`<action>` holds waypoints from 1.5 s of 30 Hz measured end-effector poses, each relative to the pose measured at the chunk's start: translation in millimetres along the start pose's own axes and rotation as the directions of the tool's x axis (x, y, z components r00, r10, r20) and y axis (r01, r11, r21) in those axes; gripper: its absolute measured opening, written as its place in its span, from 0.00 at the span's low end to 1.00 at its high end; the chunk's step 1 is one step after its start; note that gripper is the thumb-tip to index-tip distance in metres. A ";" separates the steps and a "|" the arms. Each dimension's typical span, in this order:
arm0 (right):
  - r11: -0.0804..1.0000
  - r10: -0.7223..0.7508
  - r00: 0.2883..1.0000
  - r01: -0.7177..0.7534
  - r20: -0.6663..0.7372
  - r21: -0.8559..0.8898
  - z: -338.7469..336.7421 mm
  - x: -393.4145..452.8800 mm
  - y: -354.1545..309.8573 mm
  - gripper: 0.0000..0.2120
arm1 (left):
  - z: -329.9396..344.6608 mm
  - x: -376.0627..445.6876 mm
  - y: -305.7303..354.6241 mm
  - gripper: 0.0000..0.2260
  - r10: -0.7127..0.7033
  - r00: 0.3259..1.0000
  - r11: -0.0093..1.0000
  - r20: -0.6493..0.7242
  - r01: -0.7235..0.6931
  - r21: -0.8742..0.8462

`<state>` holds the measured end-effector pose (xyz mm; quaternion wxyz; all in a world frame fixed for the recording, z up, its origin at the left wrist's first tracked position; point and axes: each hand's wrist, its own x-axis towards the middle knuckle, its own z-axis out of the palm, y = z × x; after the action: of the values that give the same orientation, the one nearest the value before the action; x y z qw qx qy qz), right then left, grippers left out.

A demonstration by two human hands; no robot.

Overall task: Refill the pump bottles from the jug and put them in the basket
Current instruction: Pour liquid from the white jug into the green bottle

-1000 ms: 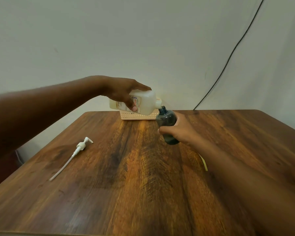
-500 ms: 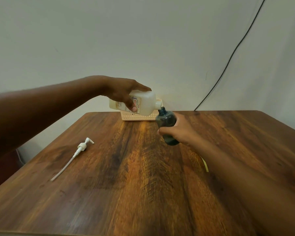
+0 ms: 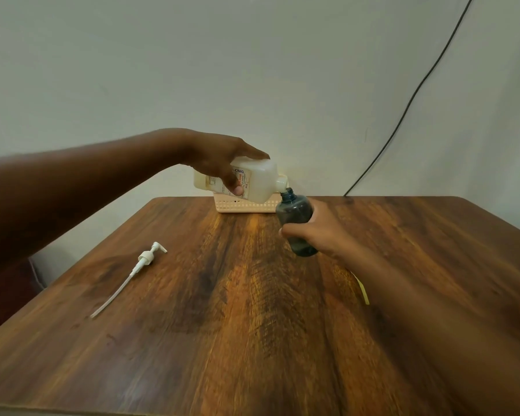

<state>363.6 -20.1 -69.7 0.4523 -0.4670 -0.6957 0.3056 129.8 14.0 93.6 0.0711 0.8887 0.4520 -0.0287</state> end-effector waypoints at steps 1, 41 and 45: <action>1.000 0.002 1.000 -0.002 0.001 0.001 0.0 0.0 -0.2 0.20 | -0.1 0.3 -0.3 0.38 0.000 1.000 1.000 0.002 0.000 -0.005; 1.000 0.015 1.000 -0.015 -0.004 0.011 0.2 2.0 -0.3 0.22 | -7.0 2.3 0.7 0.37 0.001 1.000 1.000 0.020 -0.001 0.007; 1.000 0.012 1.000 -0.012 -0.015 0.011 -0.5 2.8 -1.4 0.20 | -9.4 1.7 3.0 0.37 0.003 1.000 1.000 0.019 -0.003 0.013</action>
<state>363.1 -18.0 -67.3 0.4582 -0.4712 -0.6877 0.3086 133.0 15.0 103.0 0.0695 0.8896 0.4496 -0.0397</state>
